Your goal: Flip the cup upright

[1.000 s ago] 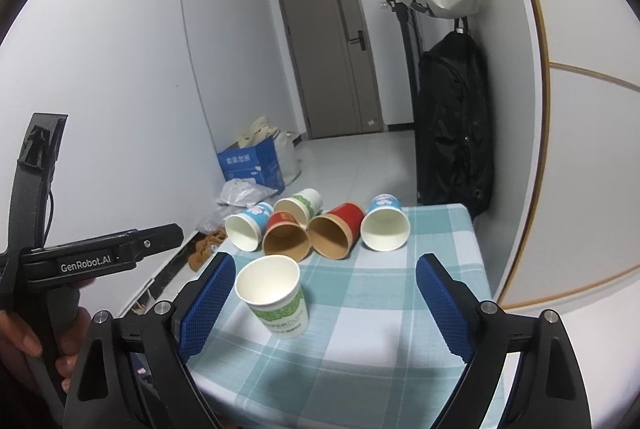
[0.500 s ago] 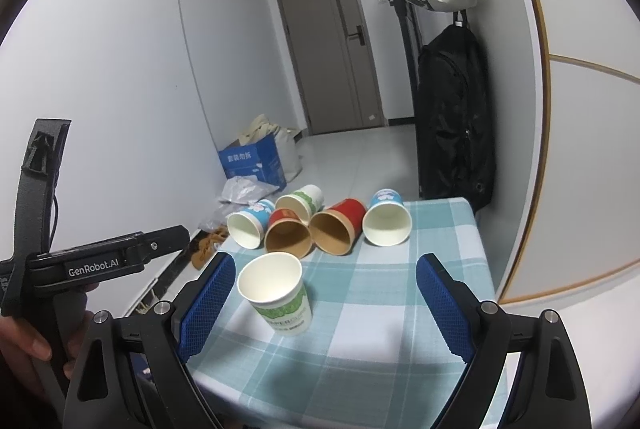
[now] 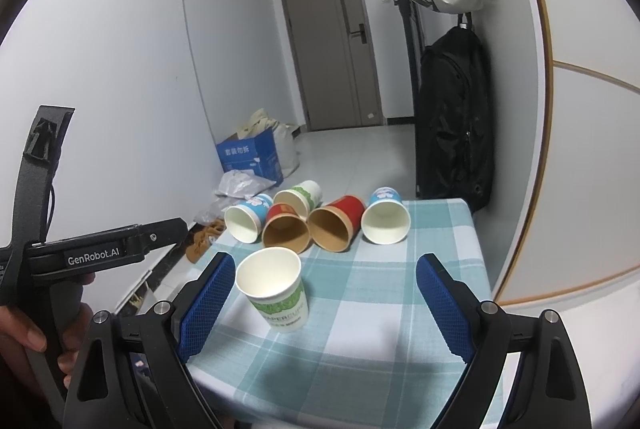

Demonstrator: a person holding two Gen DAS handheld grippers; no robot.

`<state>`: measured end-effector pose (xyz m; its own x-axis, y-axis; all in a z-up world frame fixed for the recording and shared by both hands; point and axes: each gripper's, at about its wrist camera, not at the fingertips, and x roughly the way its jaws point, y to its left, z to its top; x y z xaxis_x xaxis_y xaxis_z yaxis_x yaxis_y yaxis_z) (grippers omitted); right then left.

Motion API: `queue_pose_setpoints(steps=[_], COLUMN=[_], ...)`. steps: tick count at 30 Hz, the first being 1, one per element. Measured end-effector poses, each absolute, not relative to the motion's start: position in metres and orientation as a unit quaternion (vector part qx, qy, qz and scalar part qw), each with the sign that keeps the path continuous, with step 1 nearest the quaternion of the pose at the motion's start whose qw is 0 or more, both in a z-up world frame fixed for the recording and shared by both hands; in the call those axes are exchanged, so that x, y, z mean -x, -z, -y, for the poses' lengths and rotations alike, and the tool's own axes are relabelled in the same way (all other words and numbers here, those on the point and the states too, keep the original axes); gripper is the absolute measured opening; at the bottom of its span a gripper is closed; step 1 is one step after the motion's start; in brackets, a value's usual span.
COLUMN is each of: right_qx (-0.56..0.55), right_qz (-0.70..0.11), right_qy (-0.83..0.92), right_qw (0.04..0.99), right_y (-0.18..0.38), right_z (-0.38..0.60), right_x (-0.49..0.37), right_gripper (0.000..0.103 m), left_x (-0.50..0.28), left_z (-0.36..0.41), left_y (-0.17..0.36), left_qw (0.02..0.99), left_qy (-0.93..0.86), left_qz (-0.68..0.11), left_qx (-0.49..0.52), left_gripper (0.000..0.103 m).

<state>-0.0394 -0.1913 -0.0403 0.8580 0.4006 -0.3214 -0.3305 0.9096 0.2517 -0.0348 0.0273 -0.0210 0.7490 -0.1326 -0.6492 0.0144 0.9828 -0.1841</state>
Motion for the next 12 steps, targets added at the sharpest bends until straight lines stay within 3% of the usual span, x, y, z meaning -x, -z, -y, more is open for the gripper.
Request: queue_pose_setpoints(steps=[12], right_qx=[-0.100], right_qz=[-0.200], right_qy=[-0.182], right_qw=[0.958], right_y=[0.0434], right_z=[0.1938], right_x=[0.0353], right_gripper=[0.093], left_x=[0.0369], left_z=[-0.0244], left_y=[0.0169], left_qw=[0.935], left_qy=[0.050], left_qz=[-0.341], left_qx=[0.082], left_gripper=[0.083])
